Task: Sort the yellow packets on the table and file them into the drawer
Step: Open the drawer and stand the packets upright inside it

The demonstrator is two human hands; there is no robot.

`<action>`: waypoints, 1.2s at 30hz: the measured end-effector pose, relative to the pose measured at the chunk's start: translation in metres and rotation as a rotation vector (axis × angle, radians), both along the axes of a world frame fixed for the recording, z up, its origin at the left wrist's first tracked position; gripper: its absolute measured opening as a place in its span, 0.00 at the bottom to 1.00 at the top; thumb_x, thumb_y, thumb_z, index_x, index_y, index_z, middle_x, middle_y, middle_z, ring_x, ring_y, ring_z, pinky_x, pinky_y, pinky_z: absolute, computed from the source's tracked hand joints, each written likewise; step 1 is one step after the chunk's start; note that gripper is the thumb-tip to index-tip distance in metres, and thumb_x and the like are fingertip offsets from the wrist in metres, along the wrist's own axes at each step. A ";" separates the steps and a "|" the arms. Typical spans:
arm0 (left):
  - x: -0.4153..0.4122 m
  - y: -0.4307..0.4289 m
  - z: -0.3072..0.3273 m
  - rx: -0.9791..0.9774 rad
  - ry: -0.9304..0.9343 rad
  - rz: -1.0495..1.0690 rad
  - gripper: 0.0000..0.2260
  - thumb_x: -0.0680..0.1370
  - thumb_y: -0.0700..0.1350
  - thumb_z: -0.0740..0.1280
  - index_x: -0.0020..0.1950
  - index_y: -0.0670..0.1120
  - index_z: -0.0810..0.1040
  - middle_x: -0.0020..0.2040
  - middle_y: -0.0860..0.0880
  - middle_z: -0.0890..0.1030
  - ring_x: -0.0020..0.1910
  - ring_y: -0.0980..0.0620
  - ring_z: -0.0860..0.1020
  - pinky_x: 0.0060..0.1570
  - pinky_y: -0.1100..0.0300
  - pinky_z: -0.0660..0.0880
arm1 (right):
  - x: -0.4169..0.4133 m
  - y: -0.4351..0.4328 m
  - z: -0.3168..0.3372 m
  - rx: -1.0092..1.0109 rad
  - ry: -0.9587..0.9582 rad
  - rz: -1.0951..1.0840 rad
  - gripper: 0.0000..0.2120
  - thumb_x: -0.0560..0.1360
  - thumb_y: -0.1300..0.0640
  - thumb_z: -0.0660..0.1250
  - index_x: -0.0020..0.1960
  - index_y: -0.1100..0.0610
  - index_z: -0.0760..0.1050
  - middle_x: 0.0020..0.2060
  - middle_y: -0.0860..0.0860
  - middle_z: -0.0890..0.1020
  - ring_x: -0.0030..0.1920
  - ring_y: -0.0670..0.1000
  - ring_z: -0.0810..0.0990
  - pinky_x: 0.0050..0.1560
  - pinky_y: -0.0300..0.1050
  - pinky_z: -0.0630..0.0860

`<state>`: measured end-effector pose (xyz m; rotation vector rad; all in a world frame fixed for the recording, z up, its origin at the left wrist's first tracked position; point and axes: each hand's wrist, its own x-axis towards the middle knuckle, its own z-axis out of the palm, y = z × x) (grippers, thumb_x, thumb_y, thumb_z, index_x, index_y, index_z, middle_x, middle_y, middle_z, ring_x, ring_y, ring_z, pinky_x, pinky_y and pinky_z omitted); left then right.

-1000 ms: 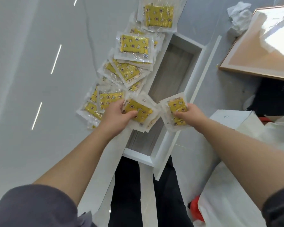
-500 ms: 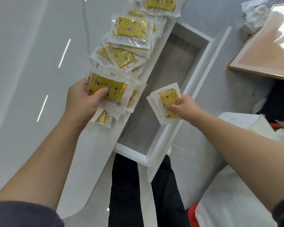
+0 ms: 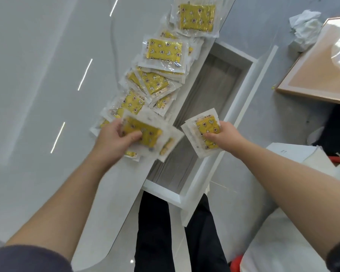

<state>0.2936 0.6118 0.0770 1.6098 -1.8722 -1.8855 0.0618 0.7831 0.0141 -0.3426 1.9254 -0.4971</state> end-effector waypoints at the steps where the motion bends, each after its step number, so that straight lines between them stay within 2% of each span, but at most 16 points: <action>1: 0.001 0.015 -0.008 0.025 -0.021 -0.062 0.12 0.75 0.35 0.71 0.50 0.51 0.79 0.46 0.57 0.84 0.45 0.61 0.83 0.47 0.66 0.78 | -0.003 0.002 -0.002 0.011 0.010 0.007 0.05 0.77 0.56 0.69 0.53 0.52 0.78 0.49 0.50 0.83 0.51 0.53 0.82 0.56 0.54 0.79; 3: 0.000 0.046 -0.027 0.040 -0.073 -0.167 0.12 0.74 0.36 0.72 0.50 0.53 0.78 0.45 0.59 0.83 0.43 0.65 0.81 0.45 0.70 0.77 | -0.007 0.004 -0.008 0.030 0.030 0.037 0.07 0.76 0.55 0.69 0.54 0.52 0.78 0.50 0.50 0.83 0.51 0.53 0.82 0.56 0.53 0.79; 5: -0.004 0.076 -0.050 0.033 -0.136 -0.207 0.10 0.75 0.39 0.72 0.50 0.52 0.78 0.44 0.60 0.82 0.42 0.66 0.80 0.44 0.70 0.77 | -0.008 0.003 -0.015 0.041 0.053 0.104 0.09 0.77 0.54 0.69 0.56 0.53 0.78 0.50 0.50 0.83 0.51 0.53 0.82 0.55 0.52 0.79; 7: -0.006 0.099 -0.074 0.002 -0.209 -0.187 0.07 0.76 0.41 0.71 0.52 0.50 0.78 0.44 0.58 0.81 0.43 0.64 0.79 0.43 0.68 0.75 | -0.006 -0.001 -0.025 0.026 0.077 0.195 0.11 0.77 0.54 0.68 0.58 0.54 0.78 0.51 0.51 0.83 0.52 0.53 0.82 0.55 0.53 0.79; 9: -0.009 0.113 -0.095 -0.039 -0.287 -0.149 0.04 0.77 0.43 0.70 0.49 0.46 0.76 0.42 0.56 0.80 0.42 0.60 0.78 0.39 0.67 0.74 | -0.001 -0.005 -0.036 0.012 0.099 0.297 0.12 0.78 0.54 0.67 0.60 0.54 0.77 0.51 0.51 0.82 0.51 0.53 0.81 0.54 0.50 0.79; 12: -0.018 0.130 -0.119 -0.148 -0.345 -0.182 0.06 0.78 0.42 0.68 0.46 0.42 0.73 0.41 0.49 0.79 0.40 0.51 0.77 0.38 0.57 0.74 | 0.005 -0.012 -0.059 0.007 0.165 0.466 0.12 0.78 0.53 0.67 0.60 0.54 0.74 0.50 0.51 0.81 0.50 0.53 0.80 0.49 0.49 0.78; 15: -0.021 0.143 -0.149 -0.145 -0.395 -0.167 0.06 0.78 0.41 0.67 0.45 0.43 0.71 0.42 0.49 0.78 0.41 0.49 0.76 0.35 0.58 0.69 | 0.008 -0.019 -0.079 0.013 0.201 0.591 0.12 0.78 0.53 0.67 0.60 0.55 0.73 0.50 0.51 0.80 0.49 0.54 0.79 0.46 0.48 0.77; 17: -0.014 0.146 -0.169 -0.070 -0.456 -0.104 0.04 0.79 0.42 0.66 0.52 0.42 0.73 0.47 0.47 0.79 0.47 0.47 0.77 0.40 0.58 0.70 | 0.010 -0.021 -0.090 0.013 0.203 0.658 0.15 0.79 0.54 0.66 0.63 0.56 0.71 0.49 0.49 0.77 0.48 0.52 0.75 0.43 0.46 0.72; 19: -0.002 0.147 -0.189 0.019 -0.540 -0.076 0.11 0.79 0.42 0.65 0.60 0.40 0.73 0.55 0.44 0.79 0.55 0.43 0.77 0.49 0.55 0.72 | 0.013 -0.022 -0.100 0.026 0.200 0.711 0.16 0.79 0.55 0.66 0.65 0.57 0.71 0.48 0.50 0.76 0.47 0.52 0.74 0.43 0.44 0.69; 20: 0.004 0.147 -0.195 0.062 -0.582 -0.059 0.12 0.79 0.42 0.65 0.61 0.40 0.73 0.57 0.43 0.78 0.58 0.42 0.76 0.51 0.55 0.70 | 0.015 -0.021 -0.106 0.033 0.190 0.729 0.16 0.79 0.55 0.66 0.65 0.57 0.71 0.49 0.51 0.77 0.47 0.52 0.74 0.44 0.45 0.70; 24: 0.022 0.147 -0.211 0.151 -0.704 -0.091 0.08 0.78 0.43 0.67 0.56 0.42 0.74 0.57 0.42 0.79 0.57 0.42 0.77 0.55 0.52 0.72 | 0.025 -0.017 -0.126 0.061 0.138 0.760 0.18 0.78 0.57 0.67 0.67 0.57 0.70 0.54 0.54 0.80 0.50 0.54 0.78 0.51 0.50 0.79; 28: 0.025 0.144 -0.217 0.164 -0.762 -0.165 0.06 0.77 0.45 0.69 0.49 0.46 0.73 0.52 0.45 0.80 0.52 0.43 0.78 0.54 0.50 0.75 | 0.039 -0.012 -0.141 0.077 0.082 0.742 0.19 0.77 0.58 0.68 0.67 0.58 0.71 0.54 0.55 0.80 0.52 0.56 0.80 0.51 0.50 0.80; 31: 0.022 0.143 -0.216 0.157 -0.763 -0.199 0.07 0.78 0.44 0.68 0.53 0.44 0.74 0.47 0.50 0.73 0.54 0.44 0.76 0.56 0.50 0.74 | 0.052 -0.008 -0.152 0.095 0.076 0.746 0.15 0.76 0.56 0.69 0.62 0.59 0.74 0.49 0.54 0.81 0.50 0.56 0.80 0.47 0.47 0.78; 33: 0.025 0.143 -0.215 0.141 -0.728 -0.195 0.08 0.79 0.44 0.67 0.56 0.42 0.74 0.48 0.51 0.68 0.56 0.44 0.75 0.57 0.50 0.73 | 0.059 -0.007 -0.157 0.106 0.070 0.735 0.12 0.77 0.56 0.69 0.58 0.59 0.76 0.46 0.53 0.81 0.46 0.54 0.80 0.44 0.46 0.77; 36: 0.033 0.143 -0.213 0.119 -0.707 -0.228 0.10 0.79 0.44 0.66 0.57 0.42 0.73 0.54 0.47 0.71 0.58 0.44 0.74 0.56 0.53 0.71 | 0.063 -0.007 -0.159 0.118 0.082 0.721 0.13 0.77 0.55 0.68 0.59 0.60 0.76 0.45 0.52 0.80 0.45 0.53 0.79 0.47 0.47 0.78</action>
